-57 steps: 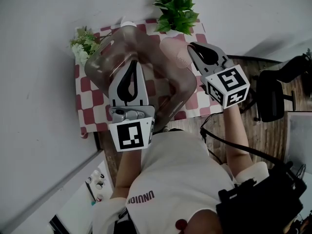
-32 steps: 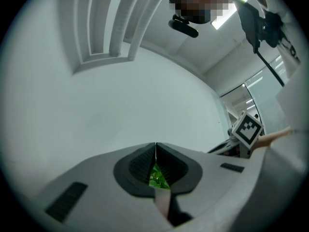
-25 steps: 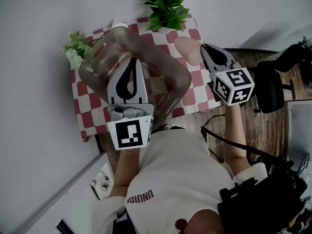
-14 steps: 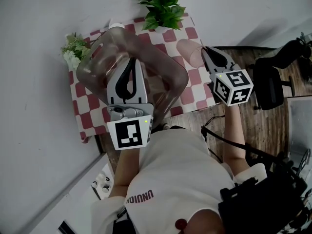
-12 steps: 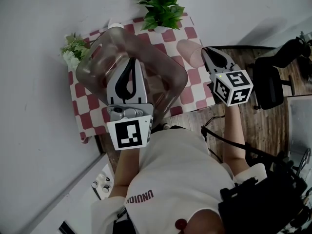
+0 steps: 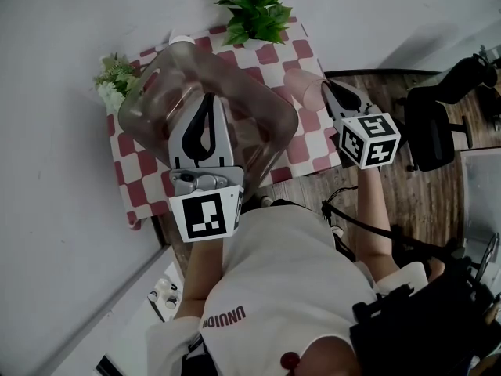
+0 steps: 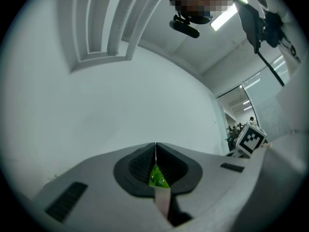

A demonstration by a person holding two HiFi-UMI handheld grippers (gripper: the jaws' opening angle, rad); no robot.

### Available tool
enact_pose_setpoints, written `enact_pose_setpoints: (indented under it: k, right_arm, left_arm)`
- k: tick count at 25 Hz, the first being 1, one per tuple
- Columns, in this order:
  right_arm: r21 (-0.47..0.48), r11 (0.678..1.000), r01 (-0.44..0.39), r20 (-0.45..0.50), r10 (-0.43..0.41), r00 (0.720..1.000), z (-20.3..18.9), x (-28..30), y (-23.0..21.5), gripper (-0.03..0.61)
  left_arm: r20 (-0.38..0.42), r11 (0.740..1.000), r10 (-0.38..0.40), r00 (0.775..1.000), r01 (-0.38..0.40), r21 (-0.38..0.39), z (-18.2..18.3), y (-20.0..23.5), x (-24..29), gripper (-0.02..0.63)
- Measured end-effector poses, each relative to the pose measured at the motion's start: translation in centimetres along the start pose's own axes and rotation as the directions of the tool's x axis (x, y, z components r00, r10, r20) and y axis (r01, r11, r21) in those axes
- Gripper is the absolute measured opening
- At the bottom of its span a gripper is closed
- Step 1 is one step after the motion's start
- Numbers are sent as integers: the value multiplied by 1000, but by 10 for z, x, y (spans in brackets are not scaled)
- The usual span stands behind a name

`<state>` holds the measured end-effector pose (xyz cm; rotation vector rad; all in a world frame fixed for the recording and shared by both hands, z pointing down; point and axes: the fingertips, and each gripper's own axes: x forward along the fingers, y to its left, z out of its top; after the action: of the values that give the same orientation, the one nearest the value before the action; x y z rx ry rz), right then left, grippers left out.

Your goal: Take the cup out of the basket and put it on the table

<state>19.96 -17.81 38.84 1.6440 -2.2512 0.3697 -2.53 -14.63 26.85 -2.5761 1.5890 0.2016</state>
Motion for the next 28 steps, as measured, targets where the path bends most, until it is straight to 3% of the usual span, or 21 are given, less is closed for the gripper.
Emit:
enact_pose_setpoints:
  k: [4,28]
  right_arm:
    - [24,1000,11,-23,-10,1000,-14,0,-2,35]
    - [83,996,30,-176,-15,984,-77,6,-12,35]
  left_arm:
    - [-12,1000,11,1000,-11,-29,-1,-1,-3,15]
    - [-19,999,26,999,-26,-31,-3,-5,-2,15]
